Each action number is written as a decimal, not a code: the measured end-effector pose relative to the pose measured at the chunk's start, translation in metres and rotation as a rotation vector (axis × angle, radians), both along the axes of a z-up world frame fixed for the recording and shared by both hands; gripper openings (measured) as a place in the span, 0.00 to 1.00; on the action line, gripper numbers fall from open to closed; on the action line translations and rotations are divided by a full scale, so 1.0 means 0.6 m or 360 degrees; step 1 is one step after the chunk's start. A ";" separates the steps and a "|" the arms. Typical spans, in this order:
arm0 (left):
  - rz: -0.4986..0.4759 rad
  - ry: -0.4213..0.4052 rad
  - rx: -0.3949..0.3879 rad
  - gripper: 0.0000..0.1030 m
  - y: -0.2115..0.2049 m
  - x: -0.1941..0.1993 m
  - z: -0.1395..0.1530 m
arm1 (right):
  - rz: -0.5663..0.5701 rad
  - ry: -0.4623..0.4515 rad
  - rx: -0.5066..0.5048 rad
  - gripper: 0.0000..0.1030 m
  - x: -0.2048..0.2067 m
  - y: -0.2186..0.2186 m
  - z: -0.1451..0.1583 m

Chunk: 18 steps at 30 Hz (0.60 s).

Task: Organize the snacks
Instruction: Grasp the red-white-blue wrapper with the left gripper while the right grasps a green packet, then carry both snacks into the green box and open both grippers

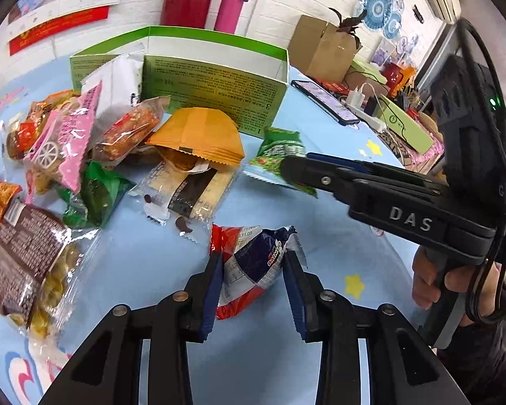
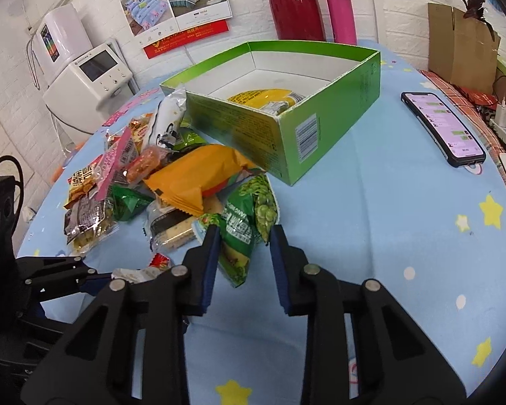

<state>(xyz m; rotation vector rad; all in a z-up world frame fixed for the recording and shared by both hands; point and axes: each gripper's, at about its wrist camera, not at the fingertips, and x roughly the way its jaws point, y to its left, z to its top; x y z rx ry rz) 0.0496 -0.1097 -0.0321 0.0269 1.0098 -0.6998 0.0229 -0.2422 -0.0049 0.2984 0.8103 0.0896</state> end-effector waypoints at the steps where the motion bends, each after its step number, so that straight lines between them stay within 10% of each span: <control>1: 0.0008 -0.0004 -0.0014 0.35 0.007 -0.003 0.005 | -0.0001 -0.0026 0.0000 0.31 -0.008 0.000 0.009; 9: 0.0027 -0.0179 -0.0140 0.35 0.034 -0.008 0.099 | -0.0013 -0.0281 -0.0058 0.31 -0.026 0.003 0.103; 18: 0.0209 -0.0304 -0.0213 0.35 0.014 0.133 0.187 | -0.0130 -0.0318 -0.0117 0.31 0.055 -0.043 0.114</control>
